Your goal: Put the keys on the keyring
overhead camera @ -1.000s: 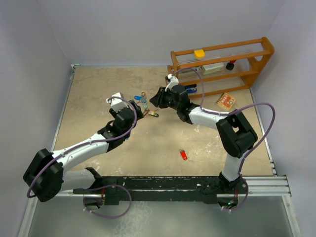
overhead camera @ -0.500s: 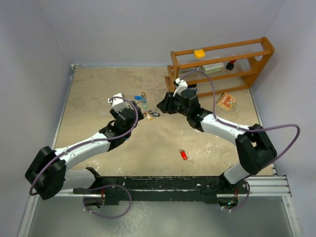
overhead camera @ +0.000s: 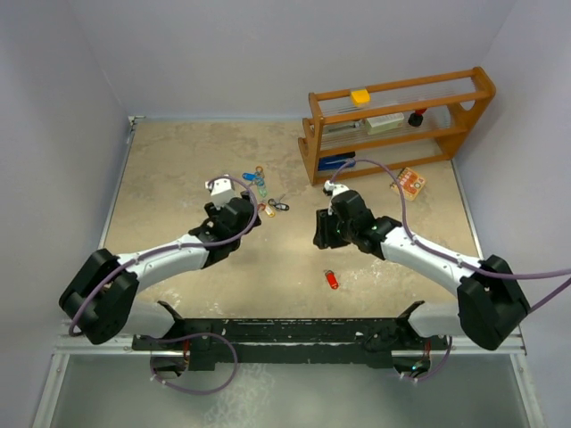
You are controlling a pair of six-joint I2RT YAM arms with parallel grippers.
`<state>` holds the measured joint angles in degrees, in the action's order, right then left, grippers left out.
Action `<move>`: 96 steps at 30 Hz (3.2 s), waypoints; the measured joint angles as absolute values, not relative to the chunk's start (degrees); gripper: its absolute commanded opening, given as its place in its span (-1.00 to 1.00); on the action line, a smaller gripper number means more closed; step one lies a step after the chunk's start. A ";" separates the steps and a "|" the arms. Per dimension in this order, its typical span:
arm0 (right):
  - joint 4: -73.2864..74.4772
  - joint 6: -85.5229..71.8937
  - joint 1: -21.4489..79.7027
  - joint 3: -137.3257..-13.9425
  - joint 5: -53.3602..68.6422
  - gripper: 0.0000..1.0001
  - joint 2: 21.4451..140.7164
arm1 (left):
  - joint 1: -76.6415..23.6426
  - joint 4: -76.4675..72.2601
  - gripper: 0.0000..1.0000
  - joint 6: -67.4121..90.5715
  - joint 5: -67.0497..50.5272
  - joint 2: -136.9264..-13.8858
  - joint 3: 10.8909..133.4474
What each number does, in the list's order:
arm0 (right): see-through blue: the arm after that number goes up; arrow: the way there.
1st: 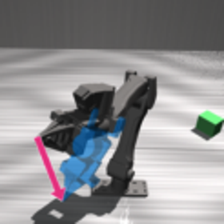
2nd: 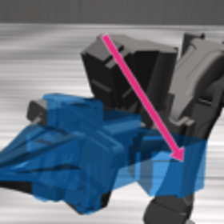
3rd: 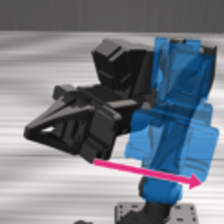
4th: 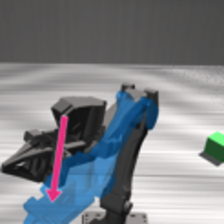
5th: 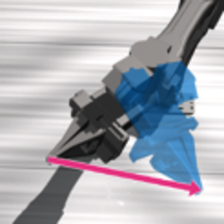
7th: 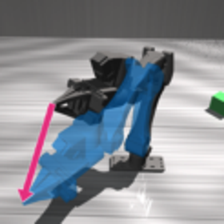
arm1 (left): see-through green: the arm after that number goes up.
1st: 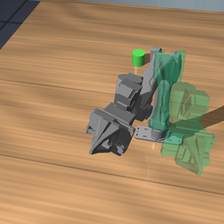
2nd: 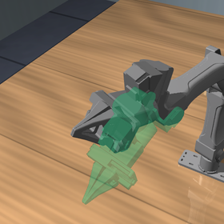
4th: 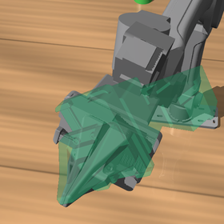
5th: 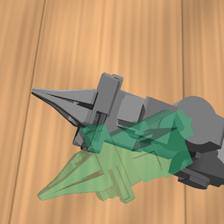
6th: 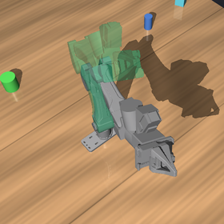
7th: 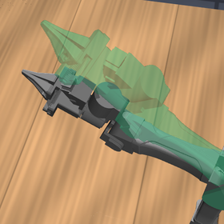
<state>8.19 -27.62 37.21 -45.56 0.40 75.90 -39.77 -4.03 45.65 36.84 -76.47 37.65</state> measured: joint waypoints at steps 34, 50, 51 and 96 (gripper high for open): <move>16.16 -27.92 38.26 -41.43 -0.30 -0.08 68.29 | -39.77 11.20 0.29 52.93 37.85 -81.38 34.76; 16.01 -28.08 38.26 -41.43 0.03 -0.08 68.29 | -39.77 9.39 -0.04 51.86 36.93 -82.94 34.46; 16.01 -28.10 38.26 -41.43 0.12 -0.08 68.29 | -39.75 9.28 -0.05 51.77 36.86 -82.94 34.37; 18.52 -28.01 38.26 -42.89 1.13 -0.09 75.22 | -39.75 6.50 -1.00 45.41 29.80 -81.25 44.07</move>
